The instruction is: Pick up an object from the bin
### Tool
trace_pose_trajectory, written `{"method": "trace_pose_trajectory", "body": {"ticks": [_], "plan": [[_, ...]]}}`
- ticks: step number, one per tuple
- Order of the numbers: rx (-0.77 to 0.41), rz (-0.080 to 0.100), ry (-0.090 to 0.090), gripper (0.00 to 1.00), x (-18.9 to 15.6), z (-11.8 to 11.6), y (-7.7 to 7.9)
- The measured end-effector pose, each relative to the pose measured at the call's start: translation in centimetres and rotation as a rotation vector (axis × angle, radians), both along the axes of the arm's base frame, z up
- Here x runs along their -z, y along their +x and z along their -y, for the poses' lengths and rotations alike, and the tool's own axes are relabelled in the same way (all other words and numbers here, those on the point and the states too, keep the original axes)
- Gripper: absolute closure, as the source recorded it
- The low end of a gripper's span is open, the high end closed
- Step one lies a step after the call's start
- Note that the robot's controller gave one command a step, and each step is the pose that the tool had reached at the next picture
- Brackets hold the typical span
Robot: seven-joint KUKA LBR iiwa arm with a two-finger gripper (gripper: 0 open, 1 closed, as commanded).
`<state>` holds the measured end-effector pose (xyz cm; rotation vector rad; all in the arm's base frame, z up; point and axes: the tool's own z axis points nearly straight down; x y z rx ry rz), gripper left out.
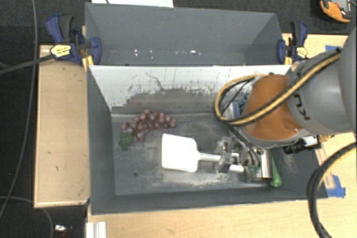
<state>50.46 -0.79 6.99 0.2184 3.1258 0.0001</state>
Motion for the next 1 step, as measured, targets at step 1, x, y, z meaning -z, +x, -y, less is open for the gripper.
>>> {"method": "trace_pose_trajectory", "body": {"ticks": [1], "plan": [[-0.001, -0.012, 0.002, 1.0, -2.02, -0.06, -0.32]]}}
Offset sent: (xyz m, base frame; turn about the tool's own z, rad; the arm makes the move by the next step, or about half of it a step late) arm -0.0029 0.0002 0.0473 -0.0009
